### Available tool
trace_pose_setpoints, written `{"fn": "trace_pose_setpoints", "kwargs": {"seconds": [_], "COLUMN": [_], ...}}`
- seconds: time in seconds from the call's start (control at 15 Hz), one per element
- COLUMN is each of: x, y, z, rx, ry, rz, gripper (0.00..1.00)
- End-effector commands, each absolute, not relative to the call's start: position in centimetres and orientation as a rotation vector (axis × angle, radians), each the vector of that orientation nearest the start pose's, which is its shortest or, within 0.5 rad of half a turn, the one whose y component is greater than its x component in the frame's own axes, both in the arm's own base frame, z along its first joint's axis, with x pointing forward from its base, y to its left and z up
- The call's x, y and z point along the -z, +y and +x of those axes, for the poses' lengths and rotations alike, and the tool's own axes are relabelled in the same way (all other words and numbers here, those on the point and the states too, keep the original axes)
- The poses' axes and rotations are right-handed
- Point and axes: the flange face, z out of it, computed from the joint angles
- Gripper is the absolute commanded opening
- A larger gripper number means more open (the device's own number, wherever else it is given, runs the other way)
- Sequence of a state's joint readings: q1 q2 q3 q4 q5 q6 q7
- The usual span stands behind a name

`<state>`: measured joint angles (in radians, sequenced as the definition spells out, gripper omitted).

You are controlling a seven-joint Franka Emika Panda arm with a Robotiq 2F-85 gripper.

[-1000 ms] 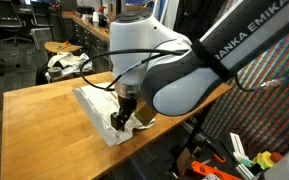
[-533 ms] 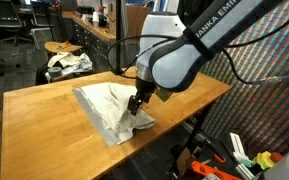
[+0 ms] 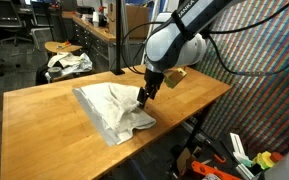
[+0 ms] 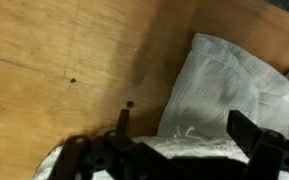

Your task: Fold the cloth

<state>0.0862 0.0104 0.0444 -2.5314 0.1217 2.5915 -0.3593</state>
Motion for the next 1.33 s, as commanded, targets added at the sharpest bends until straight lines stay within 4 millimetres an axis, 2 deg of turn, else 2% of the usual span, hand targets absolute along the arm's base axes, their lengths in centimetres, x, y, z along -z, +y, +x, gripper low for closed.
{"fn": "trace_pose_setpoints", "kwargs": {"seconds": [0.0,0.73,1.0,1.27], "x": [-26.8,-21.0,-20.0,-19.9], "y": [5.5,3.5,2.3,1.0], "z": [46.4,45.3,44.7,44.1], "rx": [-0.041,-0.116,0.012,0.123], "ry": [-0.679,-0.715,-0.680,-0.673], "rz": [-2.955,-2.888,-2.886,-2.939], "gripper": [1.00,1.00,1.00,1.00]}}
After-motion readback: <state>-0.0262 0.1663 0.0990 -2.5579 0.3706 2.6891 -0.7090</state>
